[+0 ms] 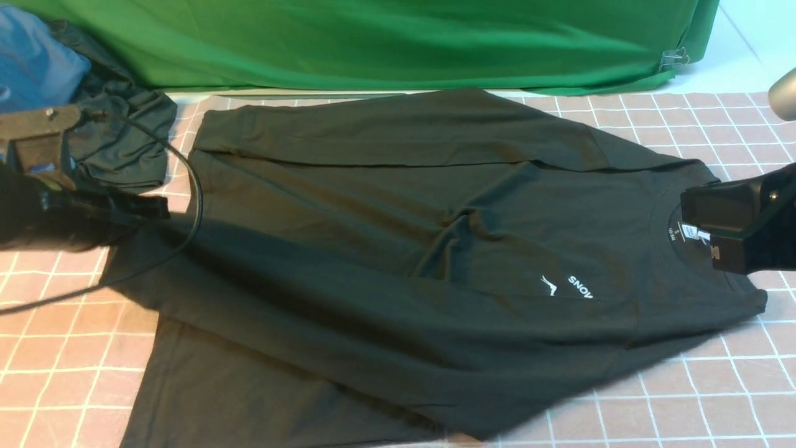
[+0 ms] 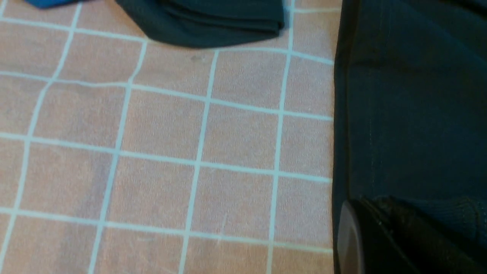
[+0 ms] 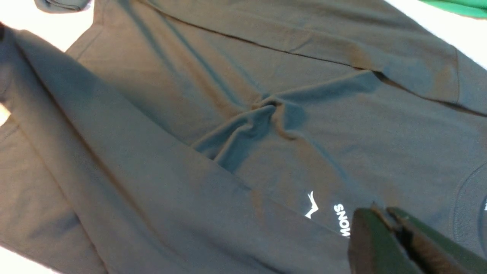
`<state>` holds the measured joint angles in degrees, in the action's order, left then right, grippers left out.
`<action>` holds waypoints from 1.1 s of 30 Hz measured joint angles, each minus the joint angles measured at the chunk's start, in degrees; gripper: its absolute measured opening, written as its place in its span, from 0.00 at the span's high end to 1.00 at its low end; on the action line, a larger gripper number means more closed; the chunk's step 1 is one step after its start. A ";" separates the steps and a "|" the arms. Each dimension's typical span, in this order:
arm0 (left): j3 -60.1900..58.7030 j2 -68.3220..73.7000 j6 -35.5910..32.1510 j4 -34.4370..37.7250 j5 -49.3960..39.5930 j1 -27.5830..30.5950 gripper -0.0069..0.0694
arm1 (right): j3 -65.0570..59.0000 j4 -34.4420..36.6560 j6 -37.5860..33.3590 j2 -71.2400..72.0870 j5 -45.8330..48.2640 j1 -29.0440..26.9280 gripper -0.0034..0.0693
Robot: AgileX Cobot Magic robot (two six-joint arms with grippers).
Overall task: Fold a long-sleeved shirt over a pink coffee tablecloth.
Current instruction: 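Fold the left side of the black T-shirt inward over its body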
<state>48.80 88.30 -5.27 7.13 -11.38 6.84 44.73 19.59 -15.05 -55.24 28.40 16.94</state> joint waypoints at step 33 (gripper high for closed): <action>3.79 6.88 0.32 -6.61 6.91 -1.50 0.84 | 0.00 0.07 0.00 0.00 0.20 0.00 0.84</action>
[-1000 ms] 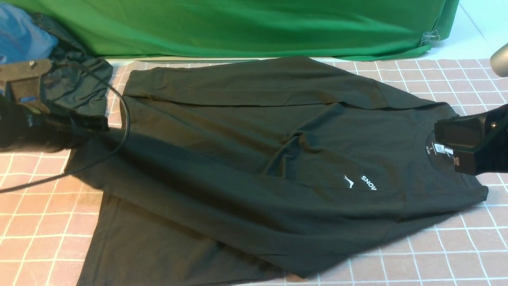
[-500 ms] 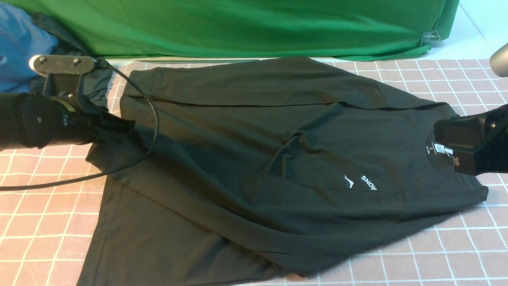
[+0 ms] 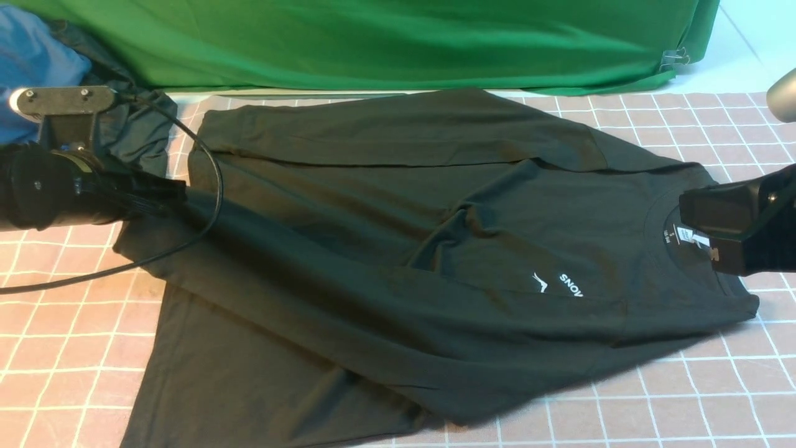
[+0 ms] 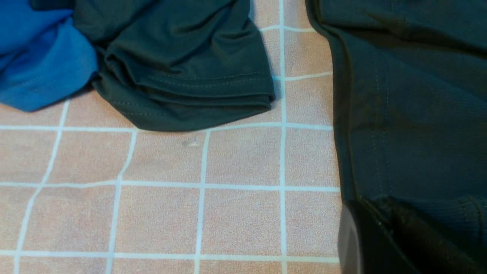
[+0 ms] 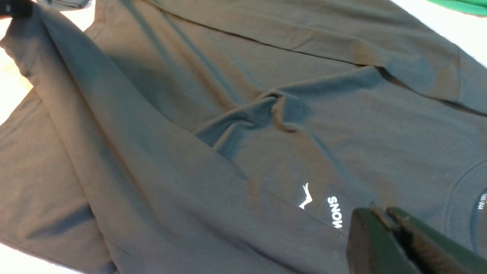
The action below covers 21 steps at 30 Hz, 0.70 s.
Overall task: Fold a long-sleeved shirt over a pink coffee tablecloth.
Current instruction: 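Fold the left side of the black T-shirt inward over its body, then grab the top left corner of the dark shirt with the left gripper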
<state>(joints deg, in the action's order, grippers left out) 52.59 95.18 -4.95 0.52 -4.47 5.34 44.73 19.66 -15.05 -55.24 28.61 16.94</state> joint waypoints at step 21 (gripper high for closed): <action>40.52 10.77 22.40 4.12 -37.68 0.44 0.60 | 0.00 0.00 0.00 -0.14 0.81 0.00 0.83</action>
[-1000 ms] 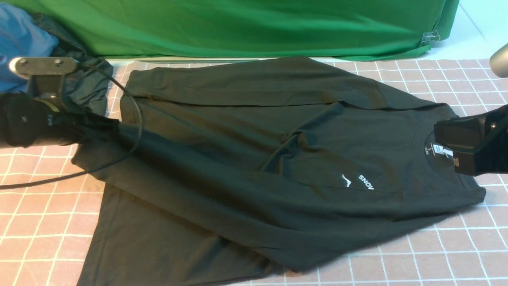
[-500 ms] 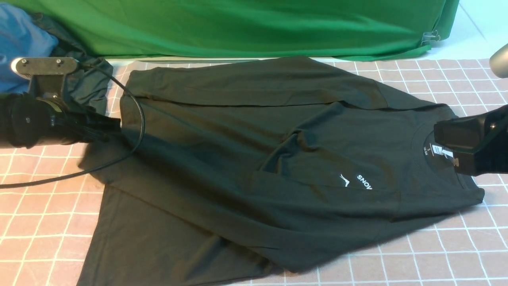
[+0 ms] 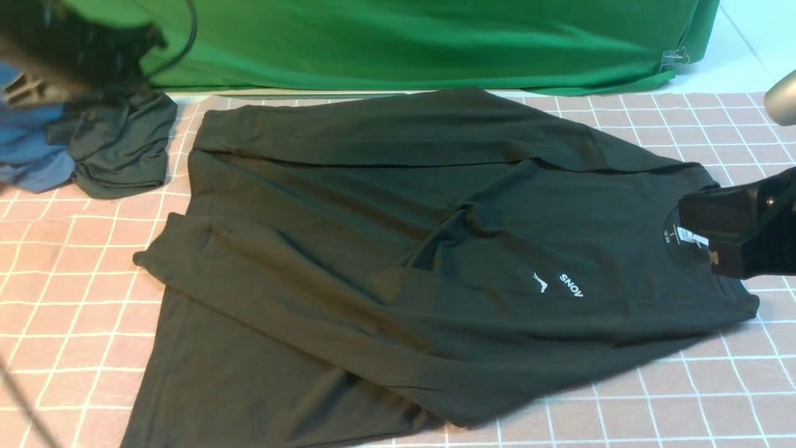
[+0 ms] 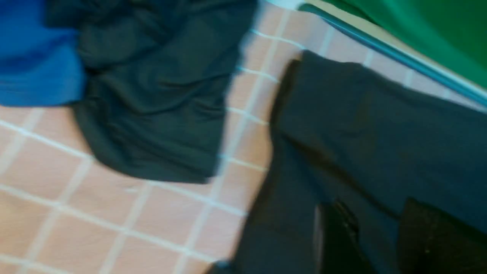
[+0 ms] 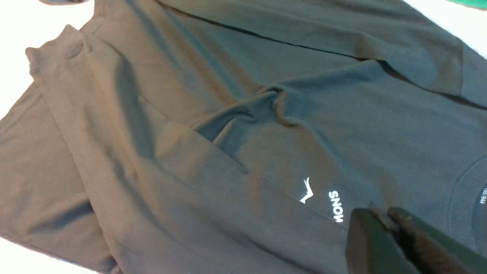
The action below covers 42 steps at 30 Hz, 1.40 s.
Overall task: Fold a long-sleeved shirt over a pink coffee tablecloth.
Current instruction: 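Grab the top left corner of the dark shirt with the left gripper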
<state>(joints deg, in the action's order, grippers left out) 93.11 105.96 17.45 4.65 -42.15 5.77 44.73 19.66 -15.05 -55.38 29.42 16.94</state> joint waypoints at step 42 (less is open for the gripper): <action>24.75 29.62 5.93 1.12 -4.51 -1.90 0.35 | -1.07 0.00 0.00 -0.04 1.03 0.00 0.81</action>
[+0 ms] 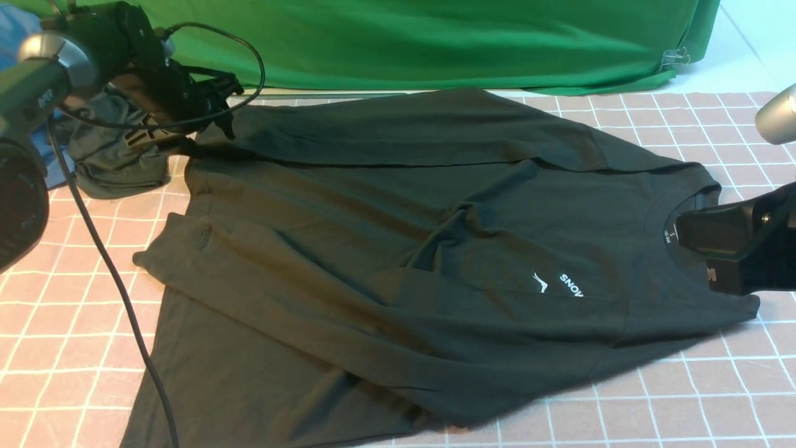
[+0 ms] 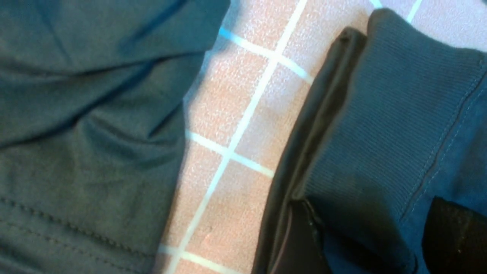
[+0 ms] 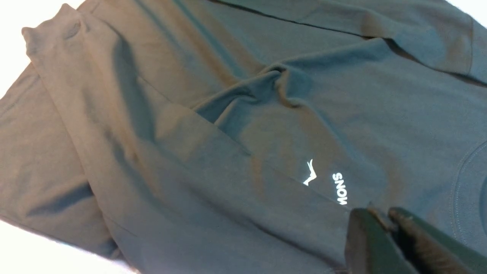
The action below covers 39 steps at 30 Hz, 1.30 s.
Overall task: Fold a long-sleeved shirt over a pink coffee tablecloth.
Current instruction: 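Grab the top left corner of the dark shirt with the left gripper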
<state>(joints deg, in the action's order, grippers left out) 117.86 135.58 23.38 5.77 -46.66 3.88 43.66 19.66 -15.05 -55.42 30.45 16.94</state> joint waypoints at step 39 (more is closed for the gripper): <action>0.18 -8.11 -2.93 -0.57 -0.62 0.00 0.89 | 0.00 0.00 0.00 0.00 0.06 0.00 0.80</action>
<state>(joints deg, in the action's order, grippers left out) 118.04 127.47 20.45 5.20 -47.29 3.88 43.66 19.66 -15.05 -55.42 30.51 16.94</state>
